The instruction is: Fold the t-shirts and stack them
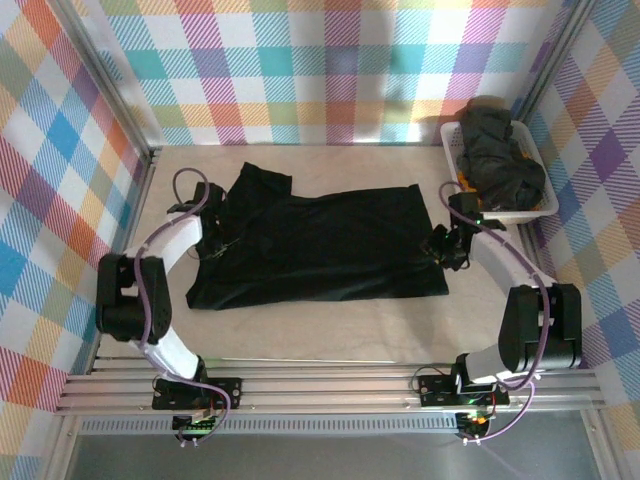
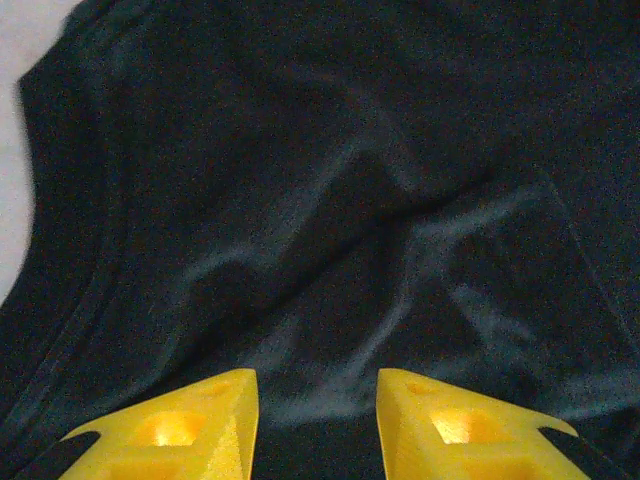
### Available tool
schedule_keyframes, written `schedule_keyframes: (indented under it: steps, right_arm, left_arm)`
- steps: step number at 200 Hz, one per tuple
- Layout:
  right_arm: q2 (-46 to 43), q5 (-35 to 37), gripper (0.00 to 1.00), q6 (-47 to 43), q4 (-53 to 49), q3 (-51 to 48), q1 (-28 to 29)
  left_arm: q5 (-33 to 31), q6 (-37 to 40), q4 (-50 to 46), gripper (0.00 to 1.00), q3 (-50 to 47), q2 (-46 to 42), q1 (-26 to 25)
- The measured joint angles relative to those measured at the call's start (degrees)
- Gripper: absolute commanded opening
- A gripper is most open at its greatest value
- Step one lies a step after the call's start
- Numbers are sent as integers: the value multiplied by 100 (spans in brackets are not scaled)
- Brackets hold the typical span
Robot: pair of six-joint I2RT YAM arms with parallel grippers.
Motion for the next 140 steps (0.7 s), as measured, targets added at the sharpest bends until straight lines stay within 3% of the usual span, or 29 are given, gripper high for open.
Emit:
schedule_keyframes:
  steps: [35, 140]
  right_arm:
    - [46, -415, 42, -168, -2, -605, 63]
    - [435, -671, 42, -343, 44, -621, 63]
  left_arm:
    - [177, 509, 328, 40, 260, 455, 0]
    - [848, 1386, 870, 42, 815, 1241, 0]
